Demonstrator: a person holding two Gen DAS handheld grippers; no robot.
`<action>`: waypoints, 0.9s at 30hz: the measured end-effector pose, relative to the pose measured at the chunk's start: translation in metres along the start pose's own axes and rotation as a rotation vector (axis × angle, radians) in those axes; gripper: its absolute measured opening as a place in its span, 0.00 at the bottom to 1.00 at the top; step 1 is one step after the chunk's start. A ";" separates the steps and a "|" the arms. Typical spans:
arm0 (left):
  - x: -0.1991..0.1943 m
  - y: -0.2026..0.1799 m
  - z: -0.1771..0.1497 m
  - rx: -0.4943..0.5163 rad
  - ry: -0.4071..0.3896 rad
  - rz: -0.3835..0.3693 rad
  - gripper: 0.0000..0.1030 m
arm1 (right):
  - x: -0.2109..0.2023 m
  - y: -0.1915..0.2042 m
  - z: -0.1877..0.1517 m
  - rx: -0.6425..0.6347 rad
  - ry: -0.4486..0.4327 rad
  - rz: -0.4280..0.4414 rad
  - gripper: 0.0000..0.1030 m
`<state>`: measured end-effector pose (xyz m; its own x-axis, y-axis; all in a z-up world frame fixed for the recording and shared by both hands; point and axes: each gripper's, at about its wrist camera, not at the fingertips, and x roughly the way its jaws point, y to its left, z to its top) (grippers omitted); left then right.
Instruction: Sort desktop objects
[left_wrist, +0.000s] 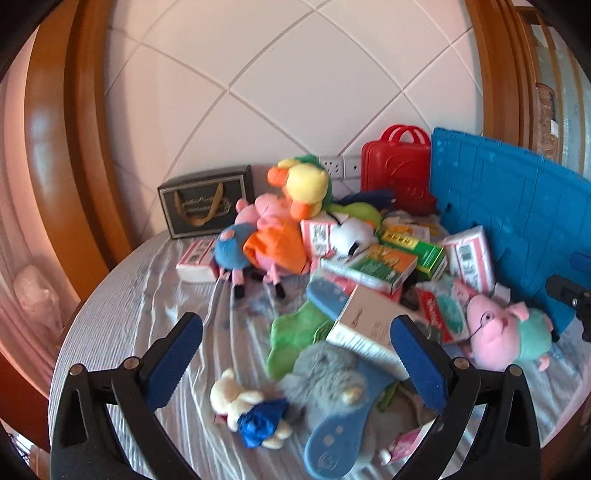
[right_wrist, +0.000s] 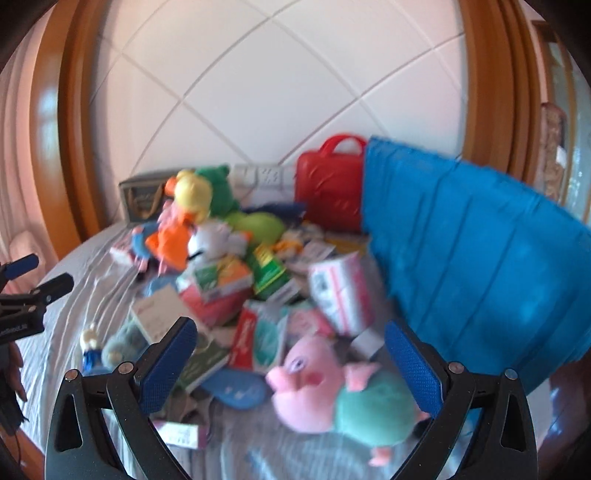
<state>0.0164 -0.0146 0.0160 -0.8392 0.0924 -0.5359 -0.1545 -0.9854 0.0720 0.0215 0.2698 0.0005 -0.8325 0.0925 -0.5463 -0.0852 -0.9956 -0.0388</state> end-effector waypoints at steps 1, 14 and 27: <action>0.003 0.007 -0.014 0.004 0.014 0.007 1.00 | 0.007 0.007 -0.007 -0.012 0.007 0.016 1.00; 0.028 0.018 -0.101 0.017 0.136 -0.015 1.00 | 0.063 0.101 -0.044 -0.219 0.073 0.119 1.00; 0.059 -0.017 -0.112 0.019 0.129 -0.013 1.00 | 0.101 0.124 -0.055 -0.268 0.111 0.120 1.00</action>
<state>0.0277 -0.0088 -0.1112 -0.7630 0.0850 -0.6408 -0.1763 -0.9811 0.0798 -0.0433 0.1553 -0.1059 -0.7621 -0.0133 -0.6474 0.1697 -0.9689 -0.1799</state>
